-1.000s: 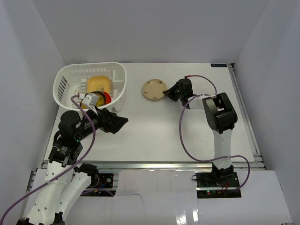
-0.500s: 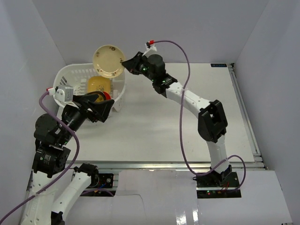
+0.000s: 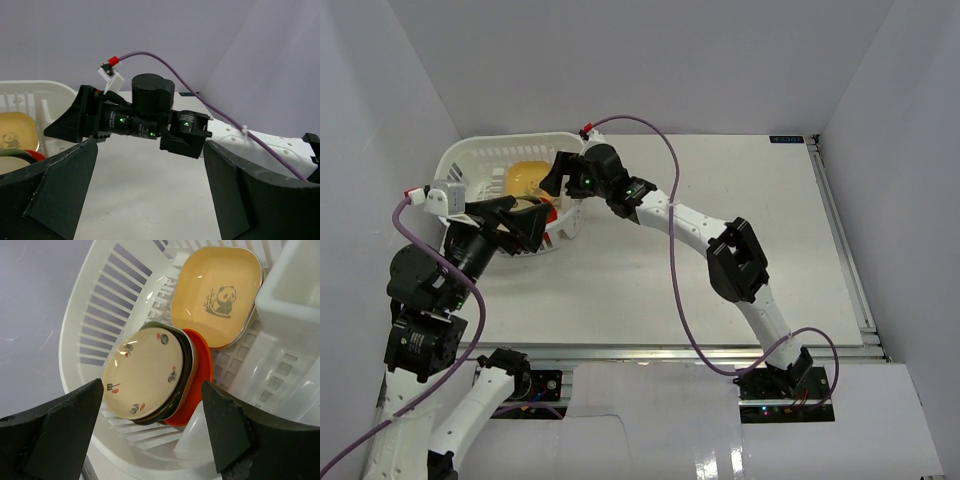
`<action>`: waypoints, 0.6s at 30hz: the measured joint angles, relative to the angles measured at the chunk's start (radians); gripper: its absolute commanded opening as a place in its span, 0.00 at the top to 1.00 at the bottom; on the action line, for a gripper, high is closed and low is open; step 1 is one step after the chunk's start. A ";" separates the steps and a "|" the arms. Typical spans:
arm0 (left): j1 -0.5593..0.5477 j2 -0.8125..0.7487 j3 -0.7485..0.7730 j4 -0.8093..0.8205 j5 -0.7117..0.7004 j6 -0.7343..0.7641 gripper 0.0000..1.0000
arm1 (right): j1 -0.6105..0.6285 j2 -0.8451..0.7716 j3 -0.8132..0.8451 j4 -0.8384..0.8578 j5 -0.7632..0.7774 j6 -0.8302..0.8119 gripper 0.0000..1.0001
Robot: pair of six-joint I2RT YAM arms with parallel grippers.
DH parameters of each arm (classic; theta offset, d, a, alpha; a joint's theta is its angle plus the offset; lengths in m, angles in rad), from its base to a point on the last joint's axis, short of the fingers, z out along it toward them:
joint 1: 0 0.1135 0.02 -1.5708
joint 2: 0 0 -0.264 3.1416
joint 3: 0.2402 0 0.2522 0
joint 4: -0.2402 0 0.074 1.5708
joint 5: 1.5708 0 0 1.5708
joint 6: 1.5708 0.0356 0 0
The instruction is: Place the plates into the plastic bin on the countertop
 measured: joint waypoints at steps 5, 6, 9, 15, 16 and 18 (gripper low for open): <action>0.000 0.036 0.059 -0.029 -0.076 0.002 0.02 | -0.004 -0.085 -0.077 0.000 -0.008 -0.021 0.10; 0.000 0.041 0.067 -0.031 -0.085 0.002 0.02 | -0.005 -0.107 -0.089 -0.002 -0.010 -0.024 0.09; 0.000 0.051 0.077 -0.034 -0.099 -0.011 0.02 | -0.009 -0.247 -0.199 0.041 -0.026 -0.048 0.10; 0.000 0.064 0.070 -0.072 -0.089 -0.064 0.02 | -0.009 -0.801 -0.748 0.150 0.008 -0.166 0.10; 0.000 0.061 0.062 -0.077 -0.083 -0.076 0.02 | -0.009 -0.915 -0.841 0.144 0.027 -0.187 0.10; 0.000 0.045 0.035 -0.080 -0.070 -0.095 0.02 | -0.008 -1.154 -1.009 0.141 0.080 -0.227 0.10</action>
